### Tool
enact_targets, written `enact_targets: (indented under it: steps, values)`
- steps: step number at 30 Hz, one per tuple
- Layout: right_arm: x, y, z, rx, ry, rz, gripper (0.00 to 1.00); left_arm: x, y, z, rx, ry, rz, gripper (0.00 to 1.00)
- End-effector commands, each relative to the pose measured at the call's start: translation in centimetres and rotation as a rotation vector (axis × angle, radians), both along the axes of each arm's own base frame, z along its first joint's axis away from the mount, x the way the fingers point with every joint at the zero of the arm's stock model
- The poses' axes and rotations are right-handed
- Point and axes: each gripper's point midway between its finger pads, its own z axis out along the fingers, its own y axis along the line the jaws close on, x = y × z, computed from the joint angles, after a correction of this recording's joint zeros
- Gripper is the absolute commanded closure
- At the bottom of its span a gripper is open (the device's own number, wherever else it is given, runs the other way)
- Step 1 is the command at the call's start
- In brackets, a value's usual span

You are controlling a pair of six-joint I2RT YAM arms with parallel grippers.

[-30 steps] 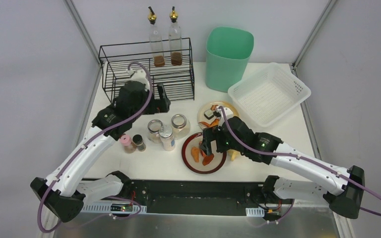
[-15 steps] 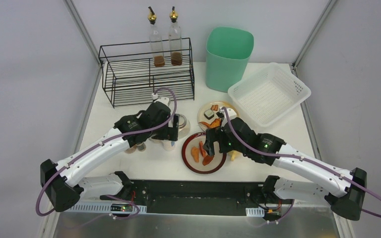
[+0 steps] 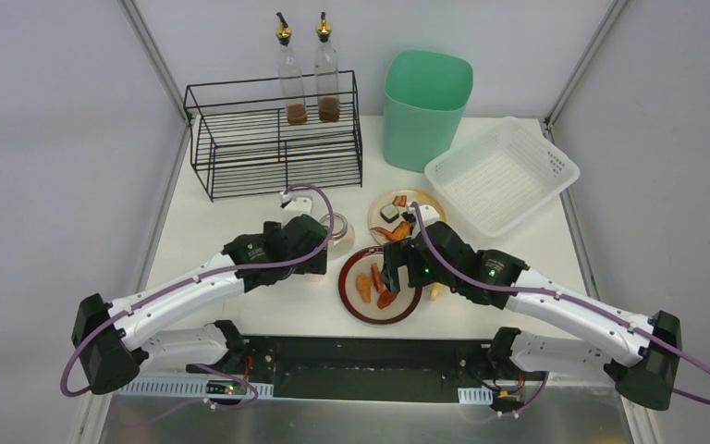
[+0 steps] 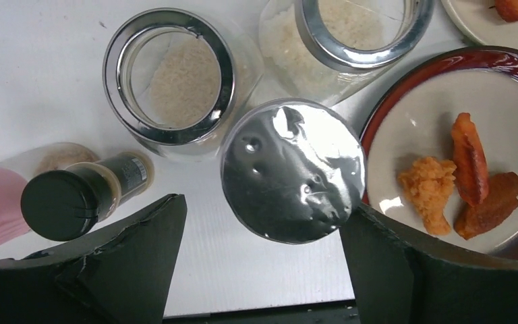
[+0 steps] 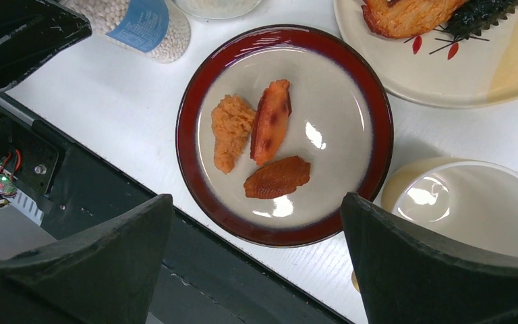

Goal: Clear the kitchen counter

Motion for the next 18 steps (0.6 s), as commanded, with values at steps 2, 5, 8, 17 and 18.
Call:
enact_targets:
  steps: [2, 5, 8, 17, 18]
  values:
    - [0.0, 0.3, 0.0, 0.012, -0.004, 0.002, 0.01, 1.2, 0.1, 1.0, -0.079, -0.131, 0.054, 0.18]
    - [0.0, 0.3, 0.0, 0.015, -0.002, 0.002, 0.01, 1.3, 0.0, 1.2, -0.111, -0.158, 0.049, 0.22]
    - [0.0, 0.4, -0.1, 0.012, -0.001, 0.002, 0.01, 1.3, -0.2, 1.1, -0.132, -0.169, 0.041, 0.27]
    - [0.0, 0.6, -0.2, 0.012, 0.003, 0.009, 0.01, 1.6, -0.8, 0.6, -0.153, -0.193, 0.036, 0.33]
    - [0.0, 0.7, -0.2, 0.014, 0.003, 0.01, 0.01, 1.7, -0.9, 0.7, -0.157, -0.201, 0.039, 0.33]
